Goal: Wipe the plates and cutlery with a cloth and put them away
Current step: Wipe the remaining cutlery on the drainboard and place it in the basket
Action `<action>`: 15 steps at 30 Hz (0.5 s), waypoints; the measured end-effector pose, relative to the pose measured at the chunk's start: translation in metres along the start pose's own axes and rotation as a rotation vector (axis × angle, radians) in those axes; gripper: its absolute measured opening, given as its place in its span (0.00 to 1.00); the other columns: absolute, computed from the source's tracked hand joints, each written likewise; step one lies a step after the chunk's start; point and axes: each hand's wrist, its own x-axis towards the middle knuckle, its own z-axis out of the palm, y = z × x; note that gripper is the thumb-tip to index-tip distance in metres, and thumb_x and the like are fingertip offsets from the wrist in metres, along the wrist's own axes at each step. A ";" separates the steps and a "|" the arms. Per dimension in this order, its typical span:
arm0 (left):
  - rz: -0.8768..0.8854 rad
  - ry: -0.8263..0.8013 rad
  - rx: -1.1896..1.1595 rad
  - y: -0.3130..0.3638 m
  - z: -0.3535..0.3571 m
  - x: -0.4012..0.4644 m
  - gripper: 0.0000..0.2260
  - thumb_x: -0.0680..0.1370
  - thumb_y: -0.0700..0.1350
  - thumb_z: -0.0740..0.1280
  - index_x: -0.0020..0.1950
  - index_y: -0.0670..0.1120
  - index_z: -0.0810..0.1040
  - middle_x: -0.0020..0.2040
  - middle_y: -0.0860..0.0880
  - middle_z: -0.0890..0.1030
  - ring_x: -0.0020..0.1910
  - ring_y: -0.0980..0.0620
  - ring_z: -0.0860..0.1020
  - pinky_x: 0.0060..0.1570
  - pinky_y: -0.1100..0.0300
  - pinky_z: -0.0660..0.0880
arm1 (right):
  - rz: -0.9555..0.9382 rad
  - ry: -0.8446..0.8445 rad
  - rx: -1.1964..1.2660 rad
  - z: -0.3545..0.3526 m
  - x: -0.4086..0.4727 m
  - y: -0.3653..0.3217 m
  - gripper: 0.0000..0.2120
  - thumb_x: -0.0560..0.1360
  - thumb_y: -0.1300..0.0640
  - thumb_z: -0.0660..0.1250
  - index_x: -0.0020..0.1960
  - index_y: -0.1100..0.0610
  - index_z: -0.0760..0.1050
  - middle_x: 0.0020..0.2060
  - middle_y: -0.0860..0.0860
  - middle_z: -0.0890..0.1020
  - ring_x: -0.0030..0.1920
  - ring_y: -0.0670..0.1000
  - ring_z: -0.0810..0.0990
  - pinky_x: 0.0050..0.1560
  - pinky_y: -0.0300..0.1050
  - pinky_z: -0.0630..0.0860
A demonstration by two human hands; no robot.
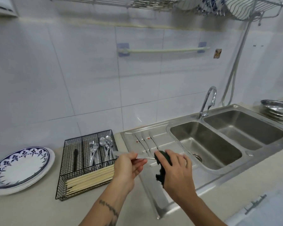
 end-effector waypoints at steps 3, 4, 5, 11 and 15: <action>-0.009 -0.029 0.006 0.009 -0.020 0.005 0.06 0.79 0.37 0.62 0.51 0.42 0.78 0.36 0.43 0.84 0.36 0.47 0.84 0.38 0.57 0.73 | -0.028 0.094 -0.019 0.004 0.005 -0.031 0.38 0.60 0.66 0.70 0.68 0.46 0.72 0.57 0.54 0.76 0.54 0.57 0.75 0.58 0.54 0.67; -0.006 -0.047 0.008 0.013 -0.023 0.007 0.07 0.79 0.37 0.61 0.51 0.43 0.78 0.35 0.44 0.84 0.36 0.47 0.84 0.38 0.57 0.73 | -0.051 0.103 -0.017 0.003 0.009 -0.041 0.36 0.61 0.66 0.69 0.67 0.46 0.73 0.55 0.54 0.76 0.51 0.57 0.74 0.54 0.52 0.67; -0.003 -0.077 0.009 0.016 -0.026 0.009 0.07 0.79 0.36 0.61 0.50 0.44 0.79 0.34 0.44 0.83 0.36 0.47 0.83 0.38 0.57 0.72 | -0.067 0.093 -0.011 0.002 0.013 -0.048 0.34 0.62 0.66 0.69 0.66 0.46 0.73 0.53 0.53 0.76 0.49 0.55 0.74 0.51 0.50 0.67; 0.216 -0.285 0.187 0.021 -0.049 0.016 0.07 0.79 0.31 0.65 0.48 0.40 0.79 0.42 0.42 0.85 0.44 0.46 0.85 0.44 0.59 0.80 | -0.069 0.021 0.053 0.000 0.030 -0.042 0.26 0.68 0.60 0.67 0.64 0.45 0.72 0.47 0.48 0.75 0.43 0.52 0.74 0.43 0.47 0.71; 0.293 -0.144 0.166 0.025 -0.053 0.021 0.05 0.79 0.38 0.68 0.45 0.38 0.81 0.39 0.43 0.85 0.38 0.51 0.84 0.43 0.59 0.81 | -0.087 0.129 0.138 -0.006 0.037 -0.063 0.26 0.68 0.65 0.63 0.65 0.49 0.74 0.55 0.51 0.77 0.51 0.54 0.76 0.52 0.49 0.71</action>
